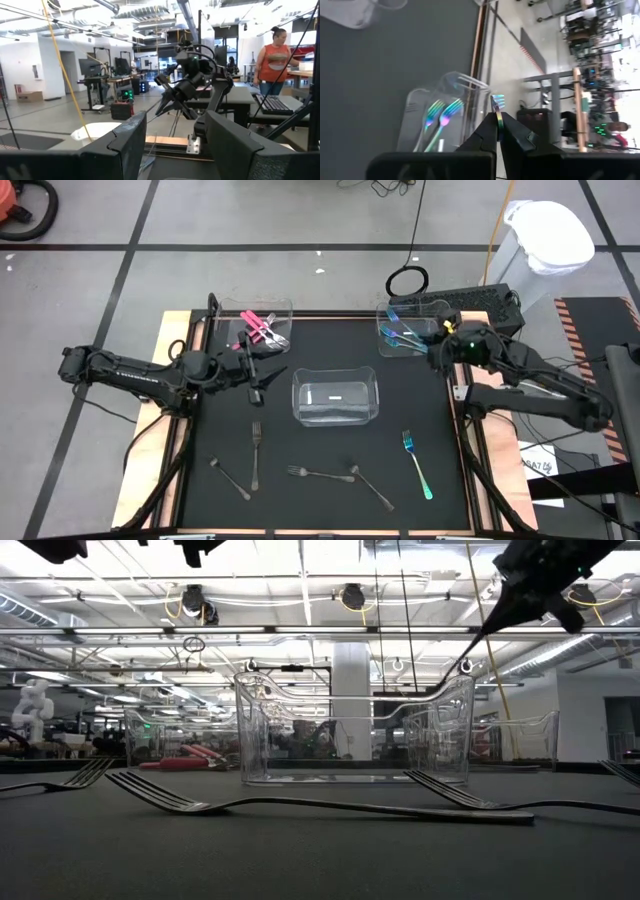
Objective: Sort silverware by color (type)
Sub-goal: Put the blue fork into the right transparent bin
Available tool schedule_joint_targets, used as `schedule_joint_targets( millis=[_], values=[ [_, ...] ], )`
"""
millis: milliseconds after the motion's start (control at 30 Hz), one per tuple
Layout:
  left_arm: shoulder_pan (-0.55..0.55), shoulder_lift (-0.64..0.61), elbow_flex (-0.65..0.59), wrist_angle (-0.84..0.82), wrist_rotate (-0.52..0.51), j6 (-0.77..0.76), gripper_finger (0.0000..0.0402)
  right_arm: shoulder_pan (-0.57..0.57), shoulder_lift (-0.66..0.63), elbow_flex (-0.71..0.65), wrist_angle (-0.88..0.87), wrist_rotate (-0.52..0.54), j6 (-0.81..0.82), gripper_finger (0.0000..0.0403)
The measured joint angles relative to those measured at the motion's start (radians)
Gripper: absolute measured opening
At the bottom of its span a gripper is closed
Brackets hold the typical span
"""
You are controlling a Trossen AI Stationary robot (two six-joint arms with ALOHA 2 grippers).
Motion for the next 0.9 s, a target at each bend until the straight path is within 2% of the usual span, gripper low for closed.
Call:
schedule_joint_targets(
  millis=[133,267,567,900],
  values=[
    [0.000,0.000,0.000,-0.001,0.000,0.000,0.0203,-0.089,0.024,0.000,-0.036,-0.121,-0.001,0.0001],
    [-0.003,0.000,0.000,-0.002,0.001,-0.004,0.0203,-0.155,0.083,0.000,-0.043,-0.189,-0.001,0.0001],
    [-0.005,0.000,0.000,-0.020,0.051,-0.027,0.0203,-0.250,0.232,0.000,-0.043,-0.245,-0.048,0.0005],
    [-0.005,0.001,0.000,-0.059,0.051,-0.031,0.0203,-0.319,0.252,0.000,-0.038,-0.323,-0.056,0.0008]
  ],
)
